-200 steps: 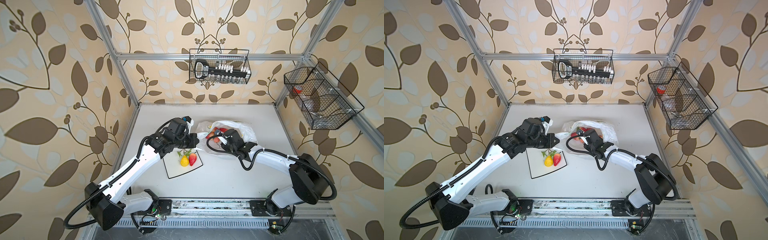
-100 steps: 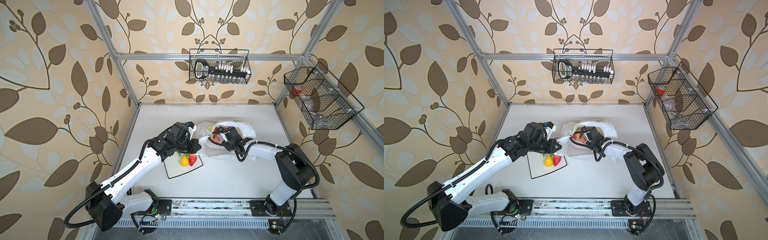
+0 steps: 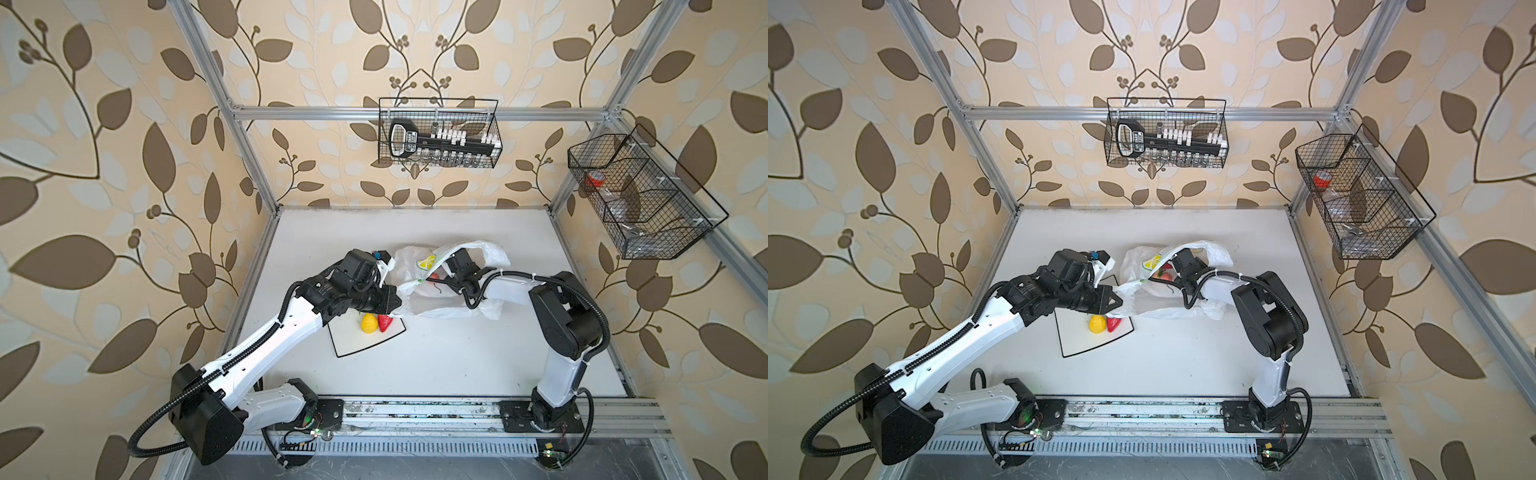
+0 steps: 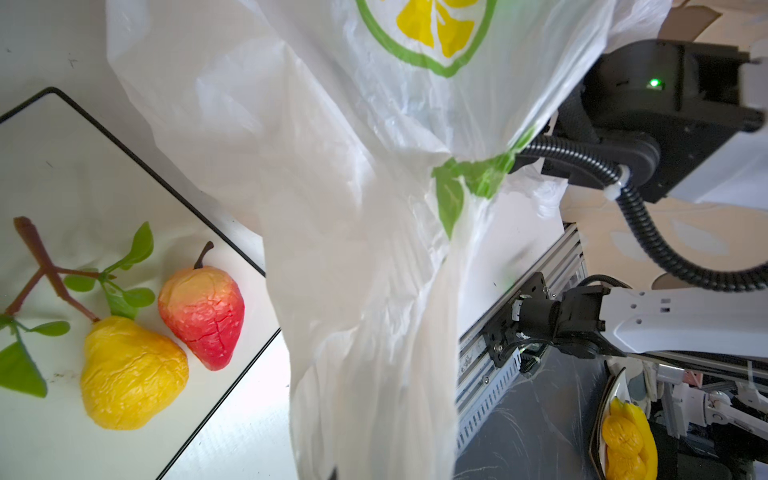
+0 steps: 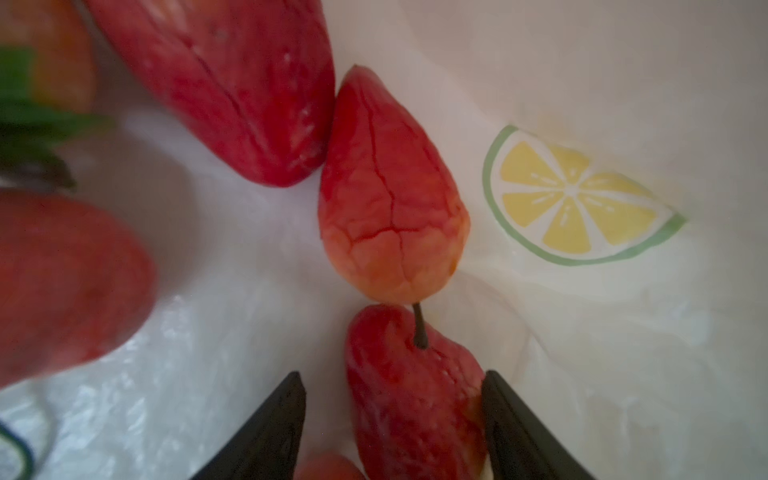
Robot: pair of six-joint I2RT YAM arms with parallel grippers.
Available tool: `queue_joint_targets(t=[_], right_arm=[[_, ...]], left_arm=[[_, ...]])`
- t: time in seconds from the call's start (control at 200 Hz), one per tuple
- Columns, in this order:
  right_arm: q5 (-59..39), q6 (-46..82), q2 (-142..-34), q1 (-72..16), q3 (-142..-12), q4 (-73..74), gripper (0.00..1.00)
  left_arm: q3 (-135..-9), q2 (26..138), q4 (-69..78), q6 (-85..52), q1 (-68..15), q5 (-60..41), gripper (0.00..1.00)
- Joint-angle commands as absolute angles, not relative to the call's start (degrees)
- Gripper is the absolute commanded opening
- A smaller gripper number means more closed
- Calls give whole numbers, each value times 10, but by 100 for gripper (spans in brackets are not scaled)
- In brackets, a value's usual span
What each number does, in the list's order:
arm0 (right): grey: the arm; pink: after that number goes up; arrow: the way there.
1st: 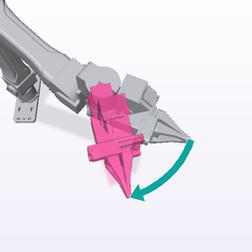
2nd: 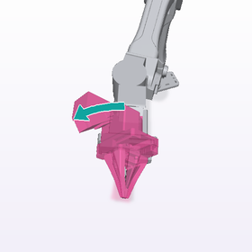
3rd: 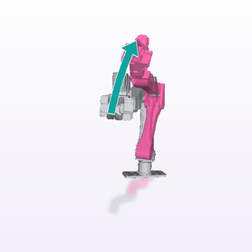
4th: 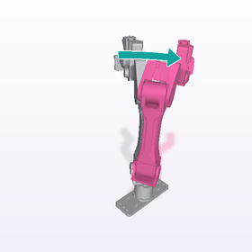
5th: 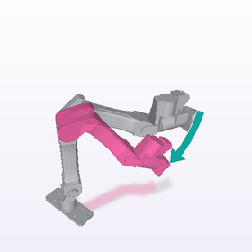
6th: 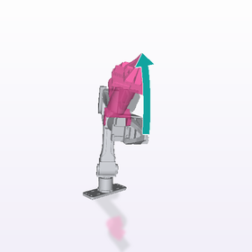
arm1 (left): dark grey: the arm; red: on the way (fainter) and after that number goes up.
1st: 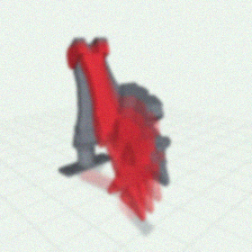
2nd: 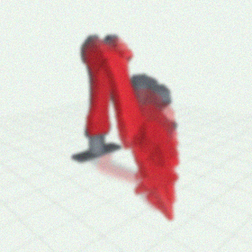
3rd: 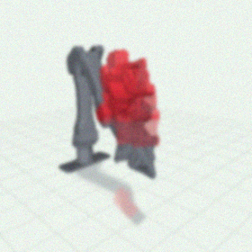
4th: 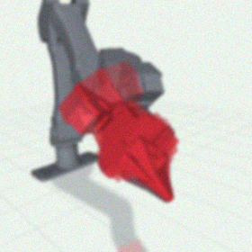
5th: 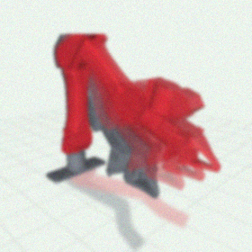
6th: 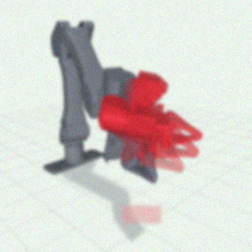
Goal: Take the fake fruits out of the plastic bag
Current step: 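Close the right gripper on a red strawberry inside the bag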
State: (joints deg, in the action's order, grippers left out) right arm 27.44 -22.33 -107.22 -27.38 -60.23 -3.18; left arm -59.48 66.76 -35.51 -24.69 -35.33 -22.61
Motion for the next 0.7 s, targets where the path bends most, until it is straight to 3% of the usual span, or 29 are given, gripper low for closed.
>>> queue_joint_targets(t=[0.0, 0.475, 0.695], right_arm=[[275, -235, -1097, -265, -614, -45, 65], [301, -268, -1081, -259, -609, -65, 43], [244, -263, -1008, -260, -606, -77, 40]], left_arm=[[-595, 648, -362, -229, -360, -236, 0], [-599, 641, -360, -230, -360, -204, 0], [-604, 647, -345, -246, -360, -178, 0]])
